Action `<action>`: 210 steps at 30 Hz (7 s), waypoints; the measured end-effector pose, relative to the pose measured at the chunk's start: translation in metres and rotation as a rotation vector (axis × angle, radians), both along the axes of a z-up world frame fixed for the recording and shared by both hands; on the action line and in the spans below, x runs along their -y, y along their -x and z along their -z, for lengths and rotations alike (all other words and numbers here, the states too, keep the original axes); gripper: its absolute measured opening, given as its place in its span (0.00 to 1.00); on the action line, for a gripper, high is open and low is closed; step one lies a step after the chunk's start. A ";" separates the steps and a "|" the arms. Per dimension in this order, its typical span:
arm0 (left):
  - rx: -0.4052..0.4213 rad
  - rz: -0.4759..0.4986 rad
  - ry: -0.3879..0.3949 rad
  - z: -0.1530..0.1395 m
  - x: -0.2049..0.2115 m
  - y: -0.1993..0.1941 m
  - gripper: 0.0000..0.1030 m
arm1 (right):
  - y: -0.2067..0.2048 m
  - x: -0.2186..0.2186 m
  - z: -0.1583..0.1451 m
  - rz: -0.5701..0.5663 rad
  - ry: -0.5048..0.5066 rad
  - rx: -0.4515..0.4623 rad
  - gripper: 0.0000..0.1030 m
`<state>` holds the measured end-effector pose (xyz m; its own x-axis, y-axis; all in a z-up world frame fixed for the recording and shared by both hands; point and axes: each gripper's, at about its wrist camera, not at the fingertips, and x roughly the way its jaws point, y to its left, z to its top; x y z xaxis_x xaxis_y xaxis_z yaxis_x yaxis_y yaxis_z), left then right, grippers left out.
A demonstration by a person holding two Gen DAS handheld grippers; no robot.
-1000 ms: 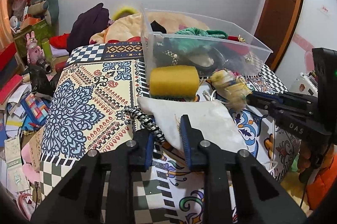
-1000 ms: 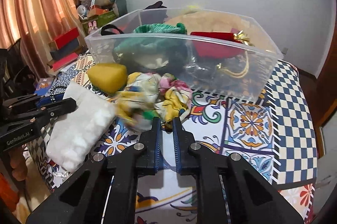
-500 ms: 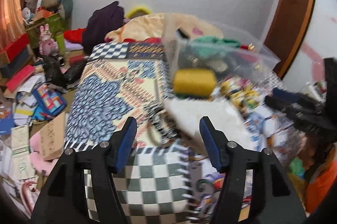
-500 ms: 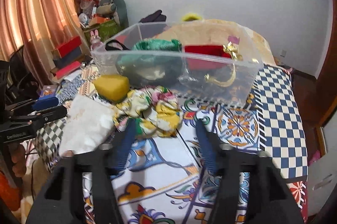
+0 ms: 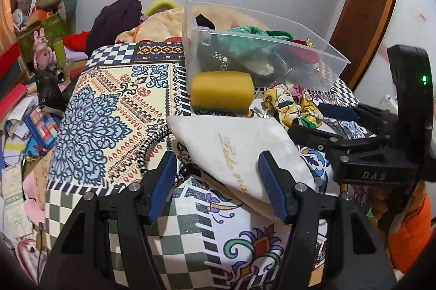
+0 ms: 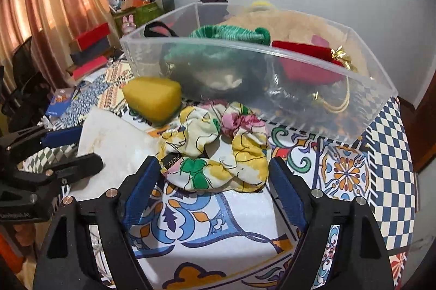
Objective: Organize soft objects
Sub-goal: 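Grasp the white cloth bag with the left tool while the right tool grasps the yellow floral fabric, then lift the white bag and floral fabric into the clear box and release both, then grasp the yellow sponge with the right tool while the left tool grasps the black beaded bracelet, then place the yellow sponge and beaded bracelet into the clear box and release both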
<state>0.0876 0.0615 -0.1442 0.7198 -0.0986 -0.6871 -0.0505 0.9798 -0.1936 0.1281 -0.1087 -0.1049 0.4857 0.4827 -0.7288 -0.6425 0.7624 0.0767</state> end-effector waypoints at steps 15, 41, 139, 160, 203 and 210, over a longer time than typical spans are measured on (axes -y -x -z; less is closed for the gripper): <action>0.090 0.005 -0.010 -0.015 0.007 0.009 0.06 | 0.008 0.030 -0.015 0.046 -0.063 0.066 0.15; 0.355 0.023 -0.142 -0.125 0.031 -0.022 0.03 | 0.006 0.064 -0.083 0.132 -0.176 0.247 0.15; -0.009 0.008 -0.124 -0.010 -0.041 -0.005 0.05 | -0.003 -0.054 -0.026 -0.125 -0.031 0.051 0.36; 0.230 0.014 -0.109 -0.105 0.000 -0.035 0.05 | -0.009 0.019 -0.098 0.065 -0.168 0.264 0.36; 0.186 0.072 -0.011 -0.103 0.029 -0.088 0.08 | -0.030 0.048 -0.087 0.140 -0.201 0.173 0.55; 0.323 0.063 -0.013 -0.152 0.031 -0.040 0.19 | 0.007 0.065 -0.138 0.154 -0.270 0.313 0.55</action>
<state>0.1272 0.0302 0.0075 0.8936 -0.1427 -0.4256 0.0724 0.9815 -0.1770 0.1212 -0.1740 0.0326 0.7445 0.5402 -0.3924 -0.5467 0.8306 0.1060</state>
